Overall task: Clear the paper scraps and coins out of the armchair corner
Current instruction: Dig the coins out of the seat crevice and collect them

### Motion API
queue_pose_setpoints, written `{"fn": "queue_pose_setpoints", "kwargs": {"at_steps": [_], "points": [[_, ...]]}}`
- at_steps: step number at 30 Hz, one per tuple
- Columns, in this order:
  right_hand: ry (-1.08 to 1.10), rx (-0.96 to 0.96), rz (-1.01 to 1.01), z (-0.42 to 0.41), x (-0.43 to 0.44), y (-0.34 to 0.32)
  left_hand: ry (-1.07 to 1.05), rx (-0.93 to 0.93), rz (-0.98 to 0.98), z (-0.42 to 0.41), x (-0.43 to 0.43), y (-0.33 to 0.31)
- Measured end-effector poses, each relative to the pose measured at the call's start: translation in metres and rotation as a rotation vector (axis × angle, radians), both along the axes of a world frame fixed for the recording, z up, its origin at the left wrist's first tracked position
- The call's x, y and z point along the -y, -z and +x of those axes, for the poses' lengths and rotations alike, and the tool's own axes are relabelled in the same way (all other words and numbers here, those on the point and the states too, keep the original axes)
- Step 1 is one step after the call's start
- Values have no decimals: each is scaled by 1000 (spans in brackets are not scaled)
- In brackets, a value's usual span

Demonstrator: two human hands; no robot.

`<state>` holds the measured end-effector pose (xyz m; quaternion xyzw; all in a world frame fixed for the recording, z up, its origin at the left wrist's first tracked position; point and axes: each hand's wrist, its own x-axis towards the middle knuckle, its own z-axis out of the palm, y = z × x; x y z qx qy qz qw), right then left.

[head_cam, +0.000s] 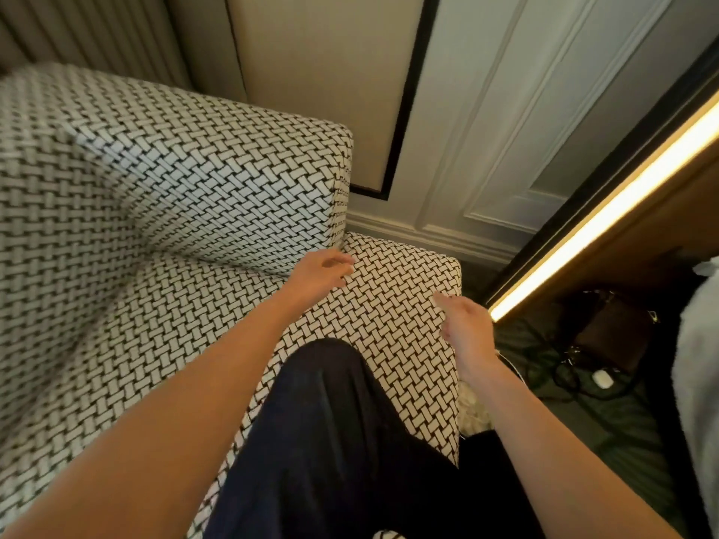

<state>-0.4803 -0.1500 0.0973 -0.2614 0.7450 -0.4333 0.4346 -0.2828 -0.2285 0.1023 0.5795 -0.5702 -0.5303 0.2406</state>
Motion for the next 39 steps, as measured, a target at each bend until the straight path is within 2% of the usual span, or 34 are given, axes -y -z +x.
{"fn": "queue_pose_setpoints", "kwargs": {"at_steps": [2,4,8,13,16,20,26,30,34,39], "points": [[-104,-138,-61,29,10,0,-35,57,-12,31,-3,13],[-209,-183,-103,57,20,3,-67,163,-20,59,-7,33],[-381,-155,-133,106,36,17,-89,681,-67,116,-18,81],[-501,-162,-194,139,51,33,-49,975,3,187,-30,113],[-562,-204,-232,149,66,44,-16,1004,43,214,-34,129],[-738,-407,-265,165,84,63,-61,1093,-59,213,-39,141],[-969,-690,-301,194,121,89,-115,1088,-118,213,-41,144],[-987,-863,-256,220,142,102,-151,1083,-159,216,-41,152],[-1029,-1058,-109,239,134,114,-155,1092,-164,216,-42,154],[-1070,-1050,-19,254,127,117,-188,1093,-195,216,-42,157]]}}
